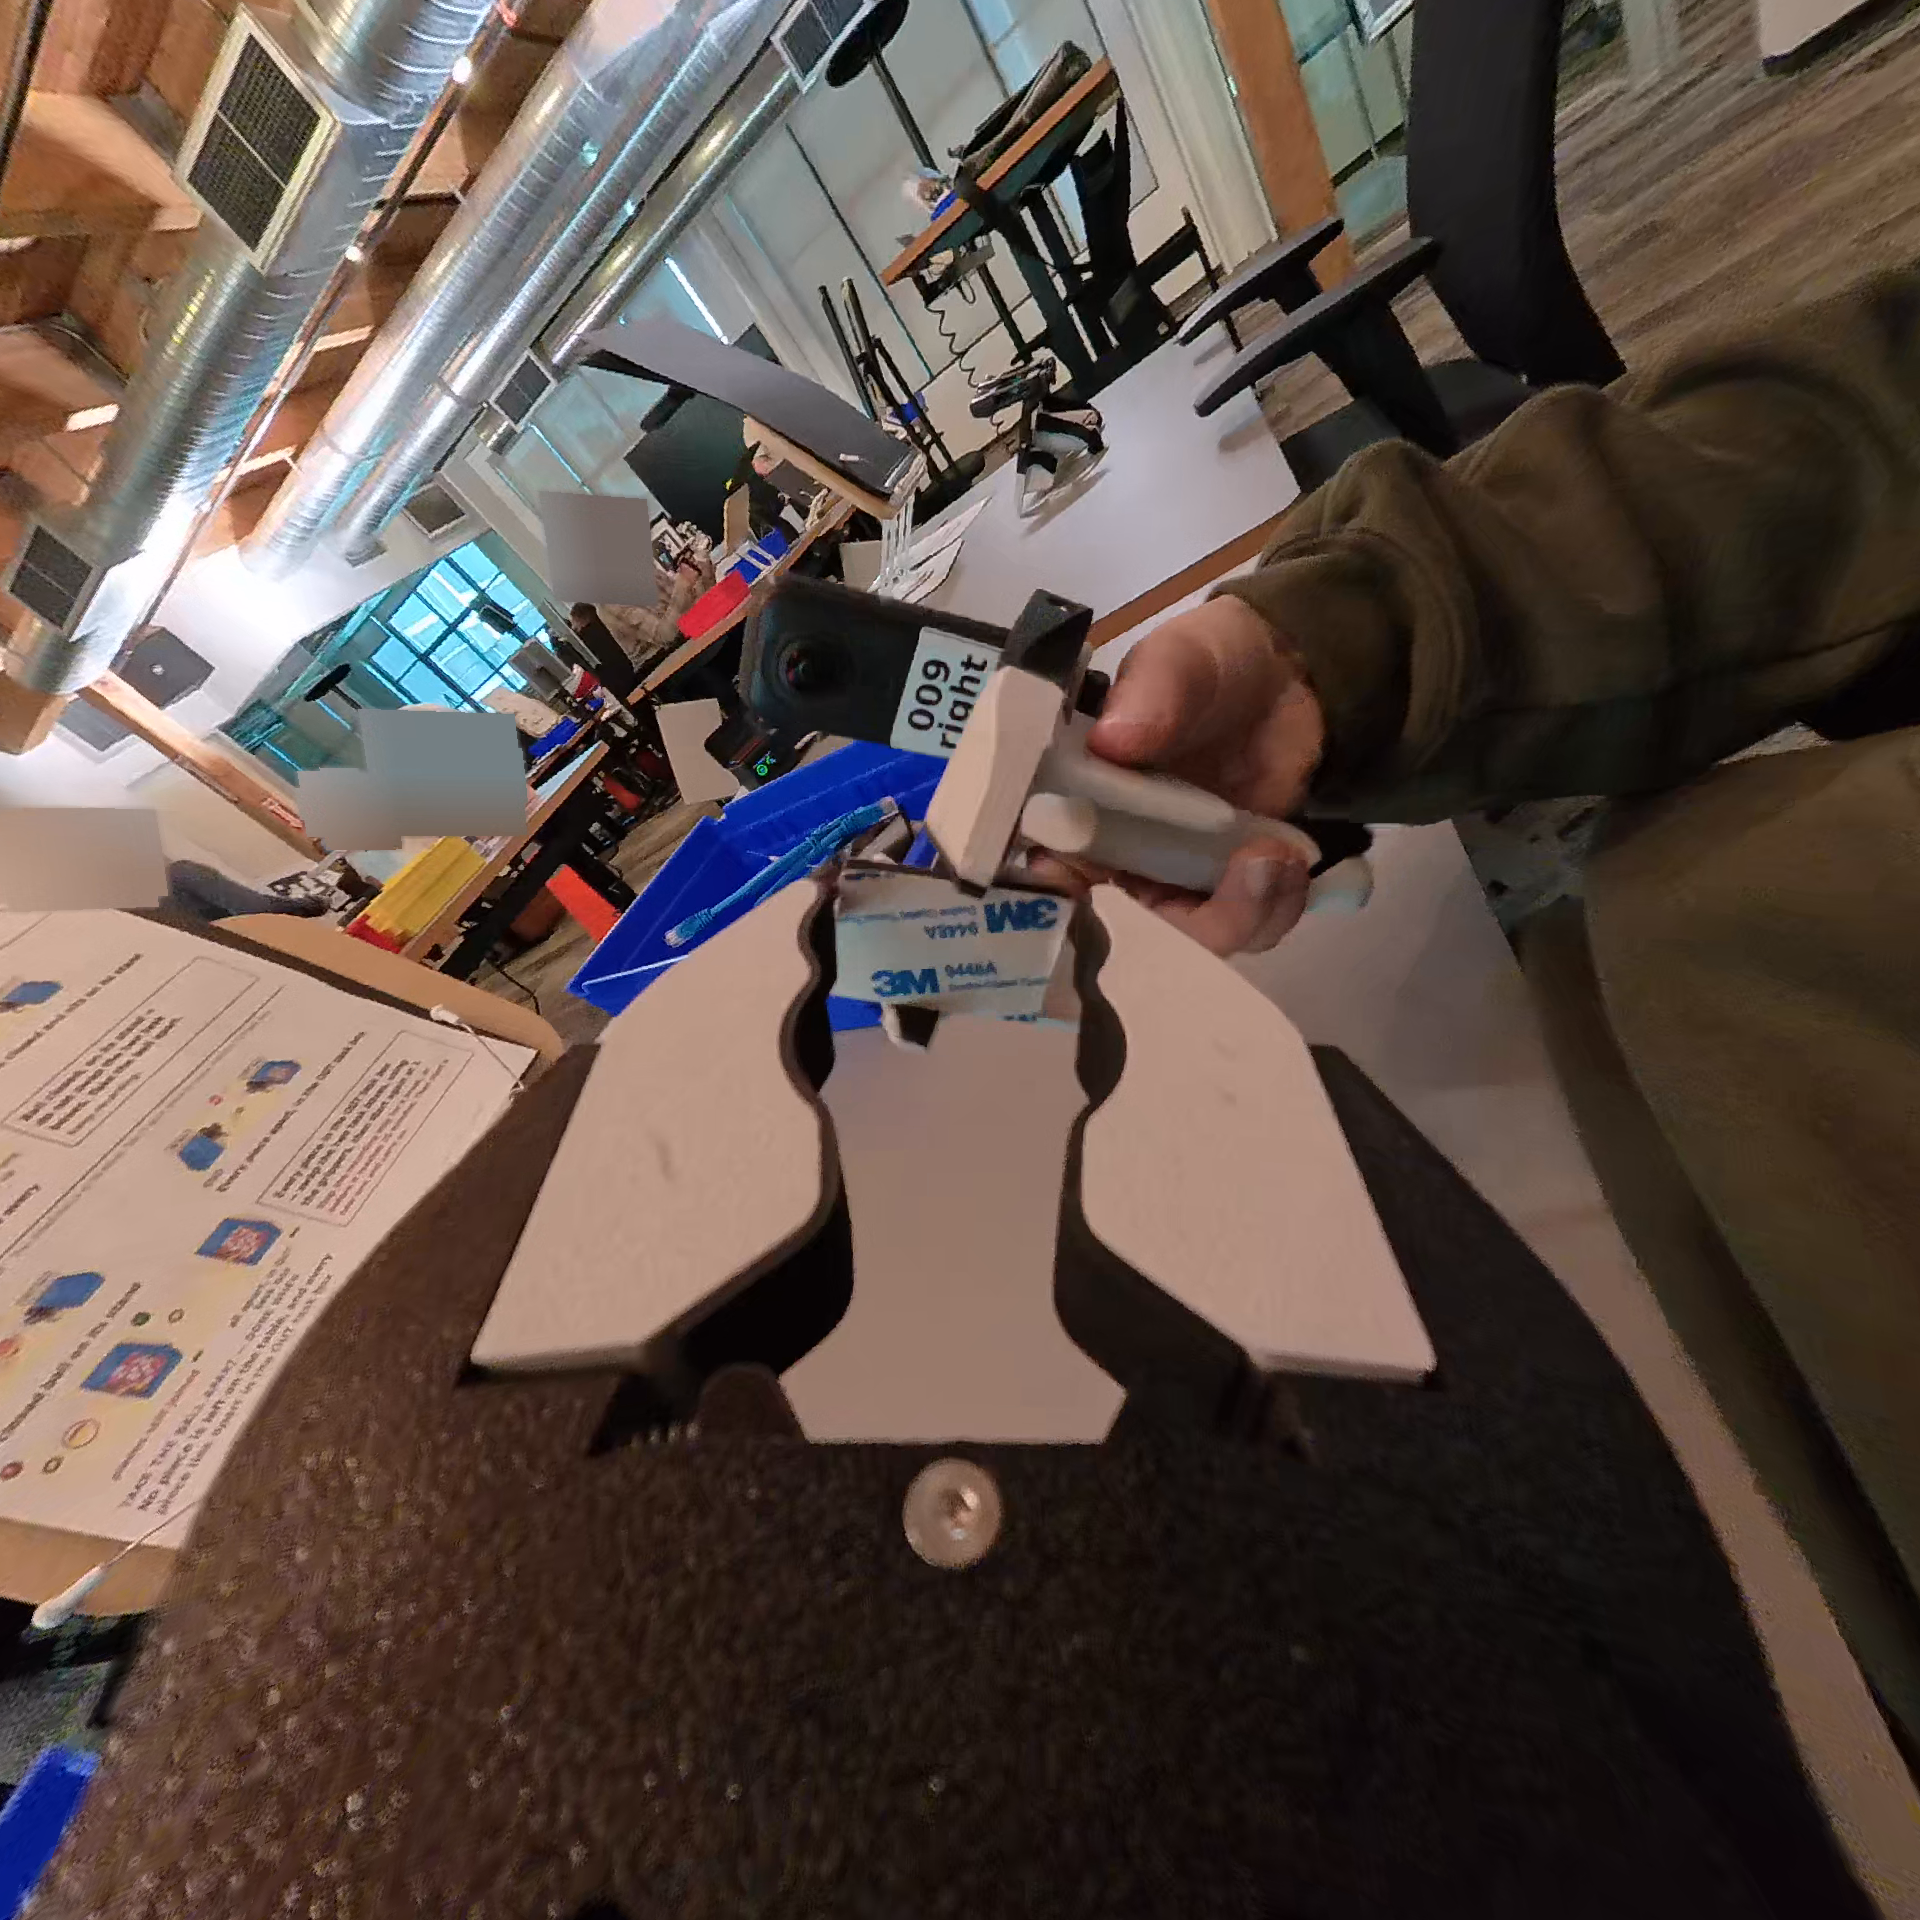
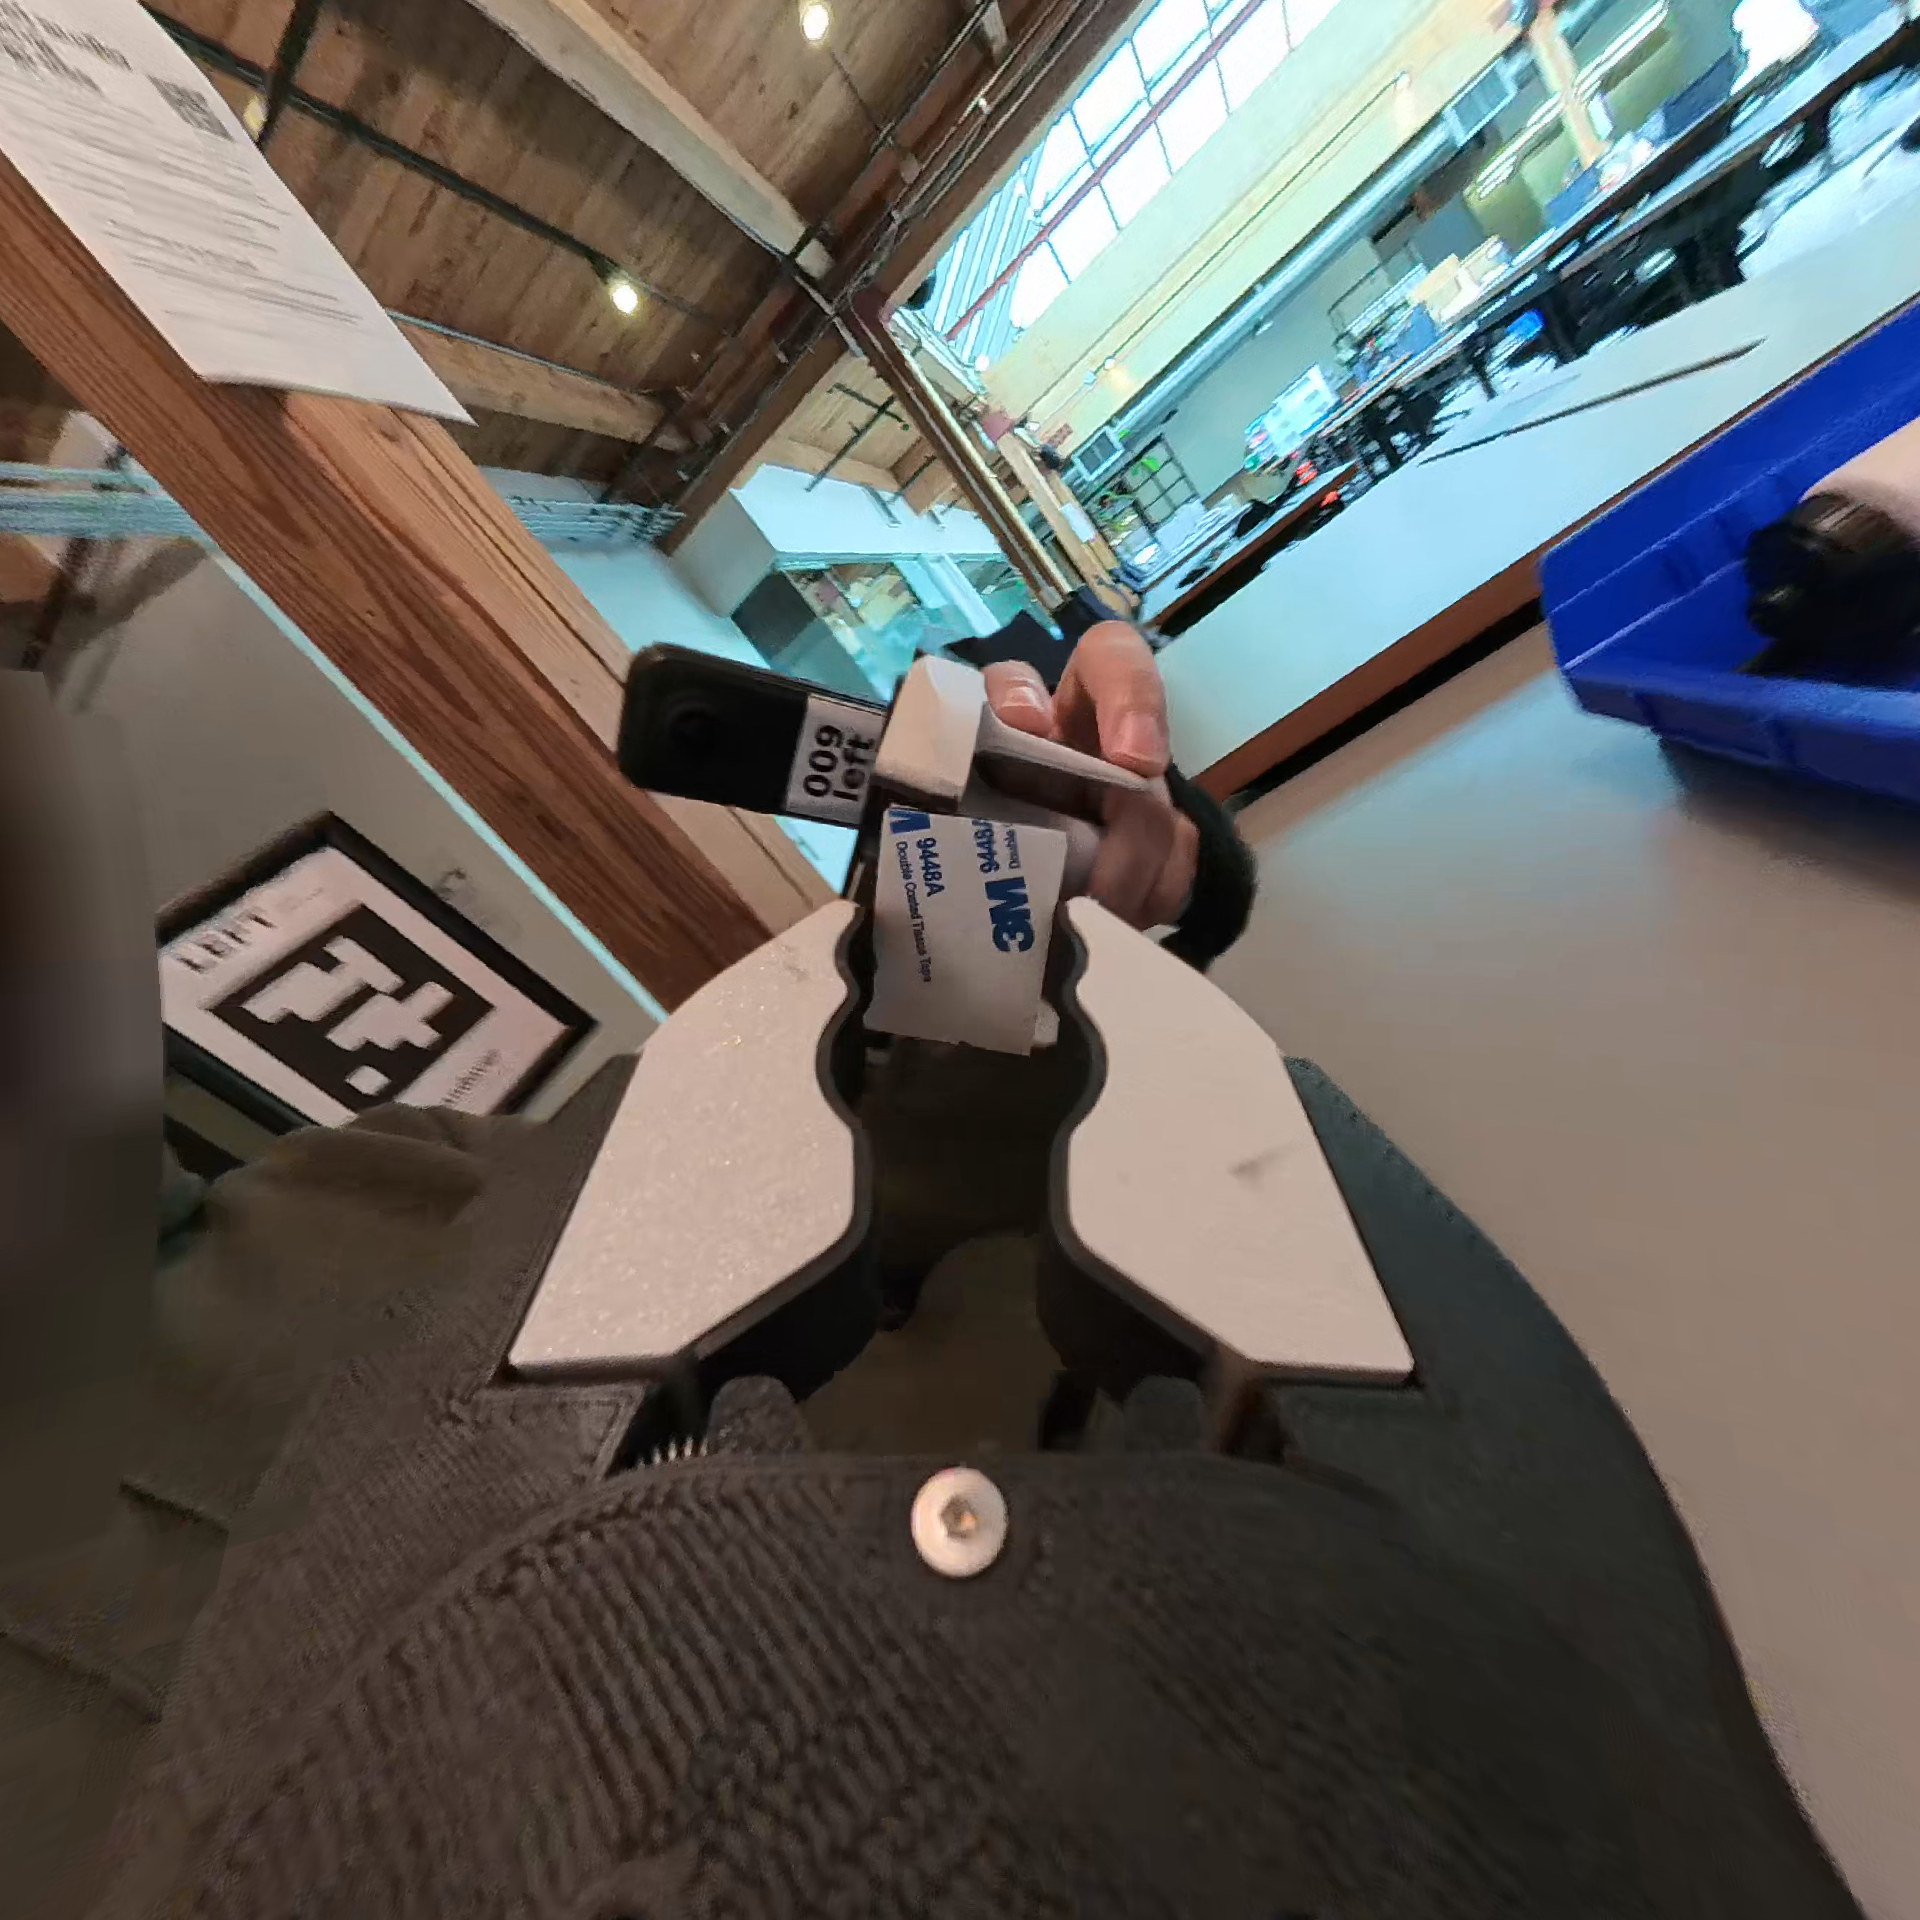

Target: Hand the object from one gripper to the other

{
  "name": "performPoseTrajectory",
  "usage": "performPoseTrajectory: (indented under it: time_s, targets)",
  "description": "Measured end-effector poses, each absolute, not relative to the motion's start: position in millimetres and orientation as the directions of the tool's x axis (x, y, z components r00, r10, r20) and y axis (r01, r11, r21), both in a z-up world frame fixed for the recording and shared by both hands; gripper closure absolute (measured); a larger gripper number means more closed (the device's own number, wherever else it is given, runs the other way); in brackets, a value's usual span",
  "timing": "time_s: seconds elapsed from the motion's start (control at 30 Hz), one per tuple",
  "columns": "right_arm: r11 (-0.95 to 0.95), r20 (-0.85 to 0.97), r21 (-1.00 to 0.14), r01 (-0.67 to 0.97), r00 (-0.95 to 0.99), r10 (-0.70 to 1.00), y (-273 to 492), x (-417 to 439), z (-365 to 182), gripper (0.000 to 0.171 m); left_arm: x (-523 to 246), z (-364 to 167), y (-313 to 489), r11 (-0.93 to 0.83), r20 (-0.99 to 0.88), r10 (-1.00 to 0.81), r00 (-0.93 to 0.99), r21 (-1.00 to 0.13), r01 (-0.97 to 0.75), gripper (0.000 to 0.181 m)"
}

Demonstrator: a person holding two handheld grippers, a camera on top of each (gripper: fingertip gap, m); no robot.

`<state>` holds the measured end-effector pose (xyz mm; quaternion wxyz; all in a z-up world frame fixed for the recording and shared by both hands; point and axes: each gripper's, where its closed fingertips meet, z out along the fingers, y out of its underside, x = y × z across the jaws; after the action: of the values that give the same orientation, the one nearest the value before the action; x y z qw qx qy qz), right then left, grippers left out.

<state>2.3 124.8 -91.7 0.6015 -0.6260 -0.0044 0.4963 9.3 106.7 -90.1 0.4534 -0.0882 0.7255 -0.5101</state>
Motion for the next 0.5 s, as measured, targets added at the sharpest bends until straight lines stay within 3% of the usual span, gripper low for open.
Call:
performPoseTrajectory:
  time_s: [0.13, 0.23, 0.33, 0.37, 0.5]
  targets:
    - [-0.101, -0.33, -0.938, -0.331, 0.77, 0.546, 127, 13, -94, 0.139, 8, -79, 111, 0.369, -0.48, -0.651, -0.587, -0.877, 0.308, 0.127]
    - [0.111, 0.178, -0.984, 0.142, 0.863, 0.474, 117, 10, -92, 0.139, 12, -68, 117, 0.154, -0.224, -0.73, -0.646, -0.974, 0.163, 0.123]
    - [0.254, 0.639, -0.769, 0.586, 0.71, 0.296, 110, 8, -91, 0.139, 16, -75, 118, -0.07, 0.114, -0.697, -0.708, -0.993, -0.091, 0.114]
    - [0.259, 0.711, -0.703, 0.662, 0.659, 0.243, 110, 10, -90, 0.139, 13, -78, 112, -0.127, 0.213, -0.63, -0.747, -0.977, -0.171, 0.109]
    - [0.279, 0.859, -0.511, 0.813, 0.499, 0.117, 108, 12, -88, 0.139, 1, -88, 96, -0.269, 0.525, -0.345, -0.778, -0.849, -0.454, 0.114]
